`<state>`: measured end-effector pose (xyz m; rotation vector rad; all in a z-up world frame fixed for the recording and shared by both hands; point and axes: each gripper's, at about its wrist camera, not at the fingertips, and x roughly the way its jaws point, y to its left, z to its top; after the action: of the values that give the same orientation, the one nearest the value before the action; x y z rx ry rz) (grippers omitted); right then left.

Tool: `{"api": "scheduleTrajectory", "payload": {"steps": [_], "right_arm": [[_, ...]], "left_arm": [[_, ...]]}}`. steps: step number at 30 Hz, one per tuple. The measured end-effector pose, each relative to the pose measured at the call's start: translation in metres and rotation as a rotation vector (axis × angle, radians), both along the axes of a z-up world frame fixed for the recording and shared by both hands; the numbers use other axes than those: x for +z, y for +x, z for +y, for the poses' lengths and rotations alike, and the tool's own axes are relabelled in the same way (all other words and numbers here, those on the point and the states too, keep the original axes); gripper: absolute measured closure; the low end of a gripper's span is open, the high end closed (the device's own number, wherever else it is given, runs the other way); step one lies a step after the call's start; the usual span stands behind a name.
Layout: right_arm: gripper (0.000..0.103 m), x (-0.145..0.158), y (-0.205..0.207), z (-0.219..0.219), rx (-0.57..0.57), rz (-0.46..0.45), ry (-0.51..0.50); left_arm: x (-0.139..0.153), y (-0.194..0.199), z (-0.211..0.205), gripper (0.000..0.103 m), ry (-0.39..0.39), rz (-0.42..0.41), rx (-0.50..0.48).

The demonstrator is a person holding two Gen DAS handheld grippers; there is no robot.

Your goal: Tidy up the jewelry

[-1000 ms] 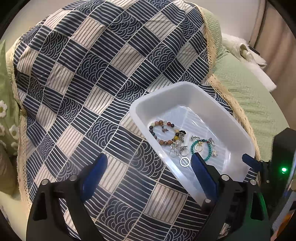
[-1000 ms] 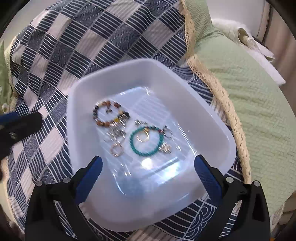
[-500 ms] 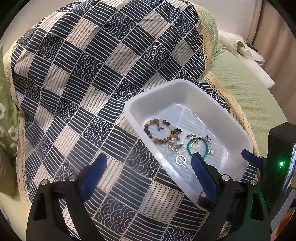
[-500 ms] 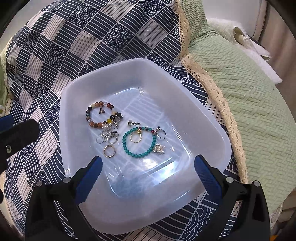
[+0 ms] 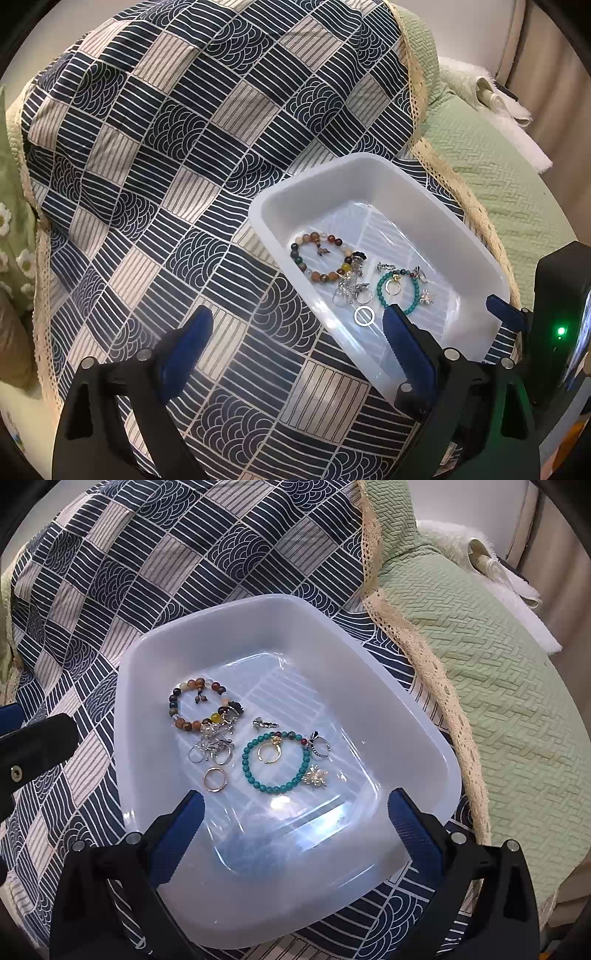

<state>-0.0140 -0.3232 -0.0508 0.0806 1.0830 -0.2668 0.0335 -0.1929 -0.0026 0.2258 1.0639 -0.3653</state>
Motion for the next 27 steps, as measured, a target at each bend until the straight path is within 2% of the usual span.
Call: {"api": "scheduleTrajectory", "payload": {"steps": [27], "right_arm": [[0.005,-0.0032,0.0010,0.0008,0.009,0.012,-0.006]], "left_arm": [[-0.0017,-0.0002,-0.0037,0.014,0.034,-0.007,-0.004]]}}
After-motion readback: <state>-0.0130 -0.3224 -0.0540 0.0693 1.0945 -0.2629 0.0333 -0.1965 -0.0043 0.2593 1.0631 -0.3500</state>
